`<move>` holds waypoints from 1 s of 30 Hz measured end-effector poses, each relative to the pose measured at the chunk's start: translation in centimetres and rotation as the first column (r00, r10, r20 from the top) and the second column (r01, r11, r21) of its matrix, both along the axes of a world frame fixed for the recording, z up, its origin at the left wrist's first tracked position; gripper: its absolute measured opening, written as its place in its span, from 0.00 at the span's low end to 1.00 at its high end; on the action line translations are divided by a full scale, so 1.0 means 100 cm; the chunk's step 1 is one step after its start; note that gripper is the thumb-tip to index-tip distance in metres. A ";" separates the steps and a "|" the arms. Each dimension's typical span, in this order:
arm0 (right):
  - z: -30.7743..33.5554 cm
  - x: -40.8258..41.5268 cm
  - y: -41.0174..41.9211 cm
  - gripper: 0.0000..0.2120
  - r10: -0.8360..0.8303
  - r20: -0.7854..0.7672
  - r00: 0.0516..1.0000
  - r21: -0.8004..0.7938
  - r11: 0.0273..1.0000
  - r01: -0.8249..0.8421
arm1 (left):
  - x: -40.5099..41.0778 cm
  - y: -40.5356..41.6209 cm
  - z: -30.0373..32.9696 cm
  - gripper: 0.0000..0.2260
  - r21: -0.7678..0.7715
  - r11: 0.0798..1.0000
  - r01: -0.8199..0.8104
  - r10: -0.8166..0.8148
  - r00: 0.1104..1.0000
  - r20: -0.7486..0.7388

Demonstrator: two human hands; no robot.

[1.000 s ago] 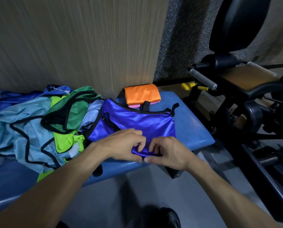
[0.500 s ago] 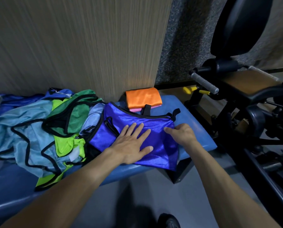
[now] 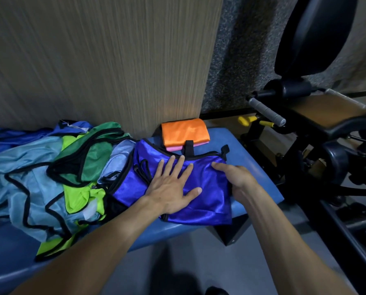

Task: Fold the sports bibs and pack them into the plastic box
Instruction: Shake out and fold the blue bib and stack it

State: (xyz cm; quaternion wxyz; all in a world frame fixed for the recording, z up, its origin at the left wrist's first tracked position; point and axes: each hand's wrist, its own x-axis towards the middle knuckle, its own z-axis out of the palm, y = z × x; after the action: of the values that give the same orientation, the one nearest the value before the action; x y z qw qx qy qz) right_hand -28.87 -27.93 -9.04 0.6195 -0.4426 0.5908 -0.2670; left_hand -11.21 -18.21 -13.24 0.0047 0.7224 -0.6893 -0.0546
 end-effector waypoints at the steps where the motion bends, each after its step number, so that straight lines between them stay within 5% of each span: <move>1: 0.001 -0.001 0.000 0.17 -0.026 0.031 0.999 -0.005 1.000 0.026 | -0.004 -0.002 0.000 0.38 0.003 1.000 0.000 0.000 1.000 -0.010; 9: 0.023 -0.066 -0.014 0.10 -0.236 0.165 0.958 -0.115 0.960 0.257 | -0.077 -0.025 0.006 0.36 0.026 0.995 0.094 -0.090 0.986 -0.141; 13: 0.029 -0.085 -0.010 0.10 -0.150 0.151 0.977 -0.144 0.975 0.171 | -0.081 -0.030 0.004 0.35 0.051 0.990 0.129 -0.122 0.986 -0.117; 21: 0.038 -0.065 -0.009 0.15 0.004 0.019 1.000 -0.172 0.985 -0.001 | -0.045 -0.020 0.018 0.34 -0.009 0.989 0.148 -0.148 0.985 -0.093; 26: 0.037 -0.046 -0.011 0.15 0.089 -0.173 0.981 -0.272 0.953 -0.135 | -0.016 -0.009 0.023 0.26 0.002 0.989 0.148 -0.146 0.977 -0.154; 30: 0.033 -0.049 -0.010 0.11 0.044 -0.361 0.932 -0.361 0.914 -0.183 | -0.018 -0.007 0.030 0.15 -0.169 0.976 0.140 -0.166 0.975 -0.151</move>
State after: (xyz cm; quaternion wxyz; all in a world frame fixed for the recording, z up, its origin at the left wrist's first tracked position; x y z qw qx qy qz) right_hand -33.73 -28.93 -5.71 0.4208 -0.6304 0.5983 -0.2600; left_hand -13.04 -18.90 -10.22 0.1140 0.6575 -0.7424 -0.0595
